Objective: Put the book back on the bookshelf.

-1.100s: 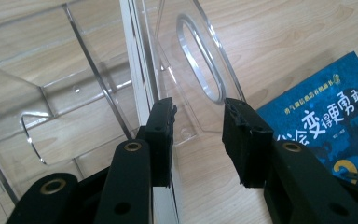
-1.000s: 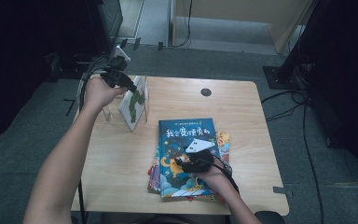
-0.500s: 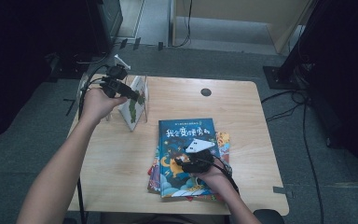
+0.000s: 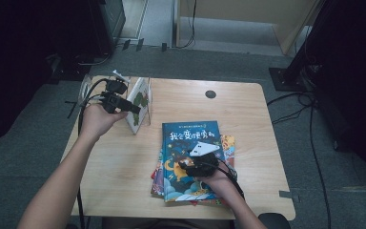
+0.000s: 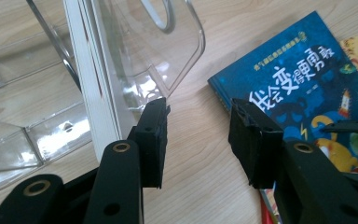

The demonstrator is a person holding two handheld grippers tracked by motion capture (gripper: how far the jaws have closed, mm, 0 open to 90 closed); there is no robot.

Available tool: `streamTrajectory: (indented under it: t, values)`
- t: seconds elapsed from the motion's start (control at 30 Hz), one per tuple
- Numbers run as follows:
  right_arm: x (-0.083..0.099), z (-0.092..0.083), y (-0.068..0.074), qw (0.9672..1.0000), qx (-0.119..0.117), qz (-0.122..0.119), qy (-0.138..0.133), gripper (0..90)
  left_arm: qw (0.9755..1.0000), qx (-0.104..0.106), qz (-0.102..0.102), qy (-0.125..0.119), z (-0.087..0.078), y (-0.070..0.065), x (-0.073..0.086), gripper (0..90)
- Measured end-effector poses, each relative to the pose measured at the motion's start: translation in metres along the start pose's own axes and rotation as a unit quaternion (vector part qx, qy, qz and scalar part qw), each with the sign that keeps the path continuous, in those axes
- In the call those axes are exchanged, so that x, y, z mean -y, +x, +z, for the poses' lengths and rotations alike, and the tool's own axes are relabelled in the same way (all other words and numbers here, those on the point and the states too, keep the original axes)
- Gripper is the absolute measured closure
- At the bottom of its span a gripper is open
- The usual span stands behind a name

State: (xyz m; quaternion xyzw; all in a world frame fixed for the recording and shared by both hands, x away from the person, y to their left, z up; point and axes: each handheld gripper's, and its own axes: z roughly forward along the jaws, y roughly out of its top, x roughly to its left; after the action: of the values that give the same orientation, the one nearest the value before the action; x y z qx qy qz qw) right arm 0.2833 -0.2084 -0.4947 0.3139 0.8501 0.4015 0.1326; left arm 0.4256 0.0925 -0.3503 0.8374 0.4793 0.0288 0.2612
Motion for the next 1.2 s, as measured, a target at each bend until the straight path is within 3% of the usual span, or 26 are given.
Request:
streamTrajectory:
  t: [0.53,1.2]
  values:
    - [0.000,0.000,0.000,1.0000,0.000,0.001,0.001,40.3,0.9997,0.020,0.008,-0.008,0.024,-0.007,0.036,57.7]
    - [0.000,0.000,0.000,1.0000,0.001,0.001,0.001,40.8,0.9994,0.023,0.024,-0.012,0.060,-0.014,0.082,55.1]
